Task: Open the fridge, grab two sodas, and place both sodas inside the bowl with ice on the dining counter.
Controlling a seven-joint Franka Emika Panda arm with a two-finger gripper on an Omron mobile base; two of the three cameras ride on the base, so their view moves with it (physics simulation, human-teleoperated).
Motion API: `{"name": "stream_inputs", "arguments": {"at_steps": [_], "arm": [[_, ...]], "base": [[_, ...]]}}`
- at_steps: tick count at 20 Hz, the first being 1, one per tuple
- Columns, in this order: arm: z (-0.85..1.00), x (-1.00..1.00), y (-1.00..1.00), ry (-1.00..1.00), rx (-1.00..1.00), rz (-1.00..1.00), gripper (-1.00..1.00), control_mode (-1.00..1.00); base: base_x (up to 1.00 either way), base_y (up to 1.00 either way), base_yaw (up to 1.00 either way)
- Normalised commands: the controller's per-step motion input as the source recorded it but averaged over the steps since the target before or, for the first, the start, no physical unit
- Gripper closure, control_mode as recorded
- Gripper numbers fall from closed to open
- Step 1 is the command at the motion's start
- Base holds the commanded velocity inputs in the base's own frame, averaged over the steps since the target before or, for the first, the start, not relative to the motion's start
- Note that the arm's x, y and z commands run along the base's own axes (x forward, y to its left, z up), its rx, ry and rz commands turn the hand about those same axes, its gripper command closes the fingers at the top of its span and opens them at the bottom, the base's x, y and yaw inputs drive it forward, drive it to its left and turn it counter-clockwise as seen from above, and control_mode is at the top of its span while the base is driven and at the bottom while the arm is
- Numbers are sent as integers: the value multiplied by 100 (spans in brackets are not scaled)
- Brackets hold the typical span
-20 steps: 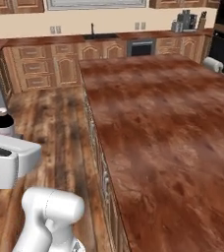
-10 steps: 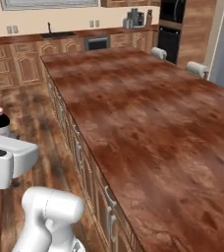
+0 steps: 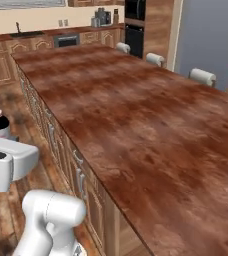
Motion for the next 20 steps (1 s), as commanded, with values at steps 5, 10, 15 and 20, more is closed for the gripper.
{"name": "stream_inputs", "arguments": {"at_steps": [5, 10, 15, 20], "arm": [[0, 0, 0, 0, 0, 0, 100, 100], [0, 0, 0, 0, 0, 0, 100, 100], [0, 0, 0, 0, 0, 0, 100, 100], [0, 0, 0, 0, 0, 0, 100, 100]], "base": [[-100, -33, -28], [-100, -58, -26], [-81, -99, -18], [-12, -100, -7]]}}
